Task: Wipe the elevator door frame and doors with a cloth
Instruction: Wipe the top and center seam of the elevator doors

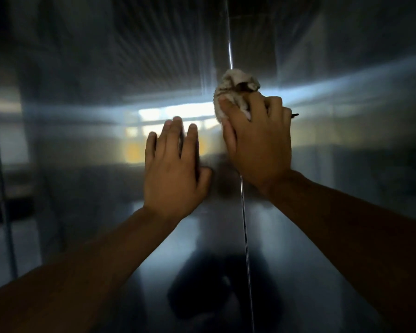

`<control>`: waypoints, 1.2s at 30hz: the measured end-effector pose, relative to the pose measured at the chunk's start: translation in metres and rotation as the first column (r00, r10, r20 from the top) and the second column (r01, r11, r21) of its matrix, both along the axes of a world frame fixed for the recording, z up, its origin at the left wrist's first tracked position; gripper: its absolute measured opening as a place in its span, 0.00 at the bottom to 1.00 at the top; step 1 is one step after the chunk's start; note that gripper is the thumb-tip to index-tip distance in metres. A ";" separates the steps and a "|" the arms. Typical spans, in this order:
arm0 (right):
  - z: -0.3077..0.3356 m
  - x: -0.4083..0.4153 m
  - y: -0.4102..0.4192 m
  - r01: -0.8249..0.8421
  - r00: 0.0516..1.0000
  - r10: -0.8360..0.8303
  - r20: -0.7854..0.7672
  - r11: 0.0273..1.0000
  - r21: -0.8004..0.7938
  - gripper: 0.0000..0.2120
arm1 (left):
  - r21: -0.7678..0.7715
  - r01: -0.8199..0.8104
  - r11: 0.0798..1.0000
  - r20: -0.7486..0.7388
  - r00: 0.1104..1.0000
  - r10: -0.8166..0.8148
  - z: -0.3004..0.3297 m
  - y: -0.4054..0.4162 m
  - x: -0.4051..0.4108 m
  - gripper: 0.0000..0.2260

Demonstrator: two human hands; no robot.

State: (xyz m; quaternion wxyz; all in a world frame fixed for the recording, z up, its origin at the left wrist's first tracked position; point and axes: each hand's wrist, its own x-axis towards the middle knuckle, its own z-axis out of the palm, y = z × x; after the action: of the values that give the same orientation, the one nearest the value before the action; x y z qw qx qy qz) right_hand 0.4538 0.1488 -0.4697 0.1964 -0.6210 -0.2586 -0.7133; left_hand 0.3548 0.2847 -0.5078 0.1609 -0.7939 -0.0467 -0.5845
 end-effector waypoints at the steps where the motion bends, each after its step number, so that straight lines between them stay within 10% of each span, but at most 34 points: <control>1: -0.008 -0.002 0.001 0.010 1.000 -0.010 0.002 1.000 0.004 0.18 | -0.001 0.006 1.000 0.017 1.000 -0.006 -0.003 0.001 0.001 0.30; 36: -0.326 -0.024 -0.030 0.018 0.979 -0.102 -0.177 0.907 -0.420 0.22 | -0.014 0.031 0.999 -0.181 0.983 -0.033 -0.278 -0.011 0.007 0.33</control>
State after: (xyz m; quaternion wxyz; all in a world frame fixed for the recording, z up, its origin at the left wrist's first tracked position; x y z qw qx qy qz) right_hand 0.4302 0.1190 -0.7956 0.0618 -0.7230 -0.3648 -0.5834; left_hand 0.3615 0.2735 -0.7860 0.1508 -0.8454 -0.0222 -0.5120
